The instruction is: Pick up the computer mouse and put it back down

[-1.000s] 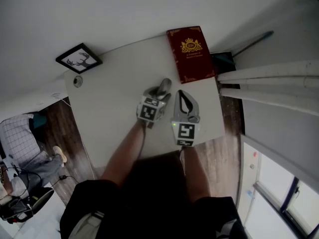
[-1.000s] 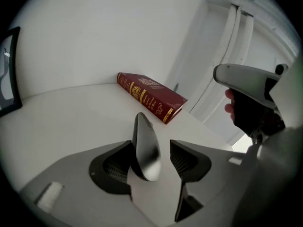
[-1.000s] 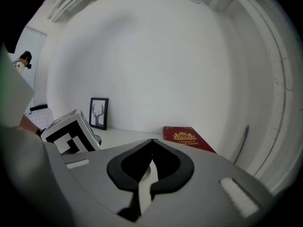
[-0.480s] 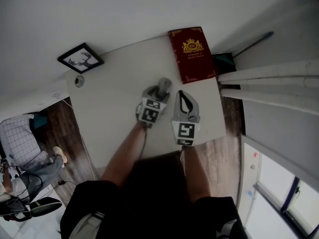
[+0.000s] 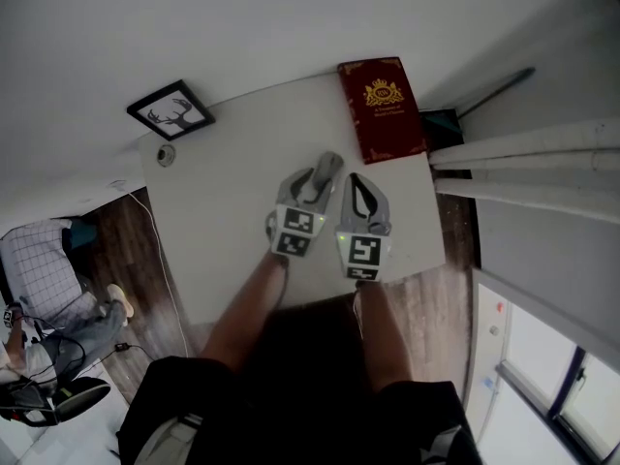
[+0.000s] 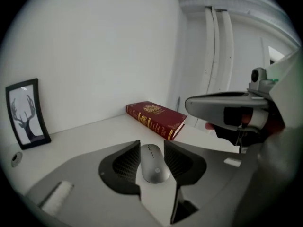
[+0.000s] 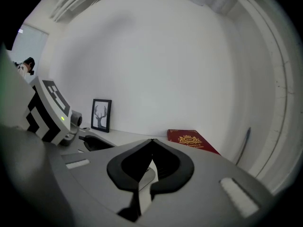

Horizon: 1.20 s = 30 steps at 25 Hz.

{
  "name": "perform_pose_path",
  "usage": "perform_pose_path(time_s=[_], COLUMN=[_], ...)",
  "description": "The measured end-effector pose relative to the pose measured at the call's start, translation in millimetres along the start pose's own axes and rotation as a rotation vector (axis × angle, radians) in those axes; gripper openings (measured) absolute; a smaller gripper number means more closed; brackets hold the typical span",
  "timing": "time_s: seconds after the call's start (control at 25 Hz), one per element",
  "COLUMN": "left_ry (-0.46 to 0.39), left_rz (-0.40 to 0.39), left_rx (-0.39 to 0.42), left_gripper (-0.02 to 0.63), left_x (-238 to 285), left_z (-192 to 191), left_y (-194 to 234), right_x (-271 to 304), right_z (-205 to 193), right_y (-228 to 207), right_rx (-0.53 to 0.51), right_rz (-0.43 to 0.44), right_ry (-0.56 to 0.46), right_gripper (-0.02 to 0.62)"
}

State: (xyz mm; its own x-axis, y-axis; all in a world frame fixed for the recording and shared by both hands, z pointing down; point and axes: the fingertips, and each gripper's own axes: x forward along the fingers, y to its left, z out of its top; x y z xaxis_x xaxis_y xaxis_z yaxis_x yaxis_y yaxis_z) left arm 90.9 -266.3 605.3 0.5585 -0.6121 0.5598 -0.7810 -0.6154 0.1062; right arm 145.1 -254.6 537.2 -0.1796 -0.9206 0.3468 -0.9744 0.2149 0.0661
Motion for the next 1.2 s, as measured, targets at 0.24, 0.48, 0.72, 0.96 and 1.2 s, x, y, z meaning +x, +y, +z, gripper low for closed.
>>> perform_pose_path(time_s=[0.24, 0.48, 0.72, 0.96, 1.2], left_ry=[-0.164, -0.282, -0.377, -0.457, -0.467], left_rz=[0.101, 0.146, 0.158, 0.149, 0.131], left_rx=[0.047, 0.083, 0.078, 0.116, 0.138], left_gripper=[0.002, 0.002, 0.002, 0.002, 0.002], left_x=[-43, -85, -129, -168, -178], left_z=[34, 62, 81, 100, 102], left_y=[15, 22, 23, 10, -9], right_x=[-6, -17, -41, -71, -96], right_z=[19, 48, 75, 91, 100], right_y=[17, 38, 56, 68, 66], right_rx=[-0.008, -0.020, -0.044, -0.041, -0.075], right_rz=[0.011, 0.020, 0.001, -0.028, -0.030], right_ry=[-0.047, -0.118, -0.179, -0.217, -0.233], right_gripper=[0.014, 0.014, 0.014, 0.014, 0.014])
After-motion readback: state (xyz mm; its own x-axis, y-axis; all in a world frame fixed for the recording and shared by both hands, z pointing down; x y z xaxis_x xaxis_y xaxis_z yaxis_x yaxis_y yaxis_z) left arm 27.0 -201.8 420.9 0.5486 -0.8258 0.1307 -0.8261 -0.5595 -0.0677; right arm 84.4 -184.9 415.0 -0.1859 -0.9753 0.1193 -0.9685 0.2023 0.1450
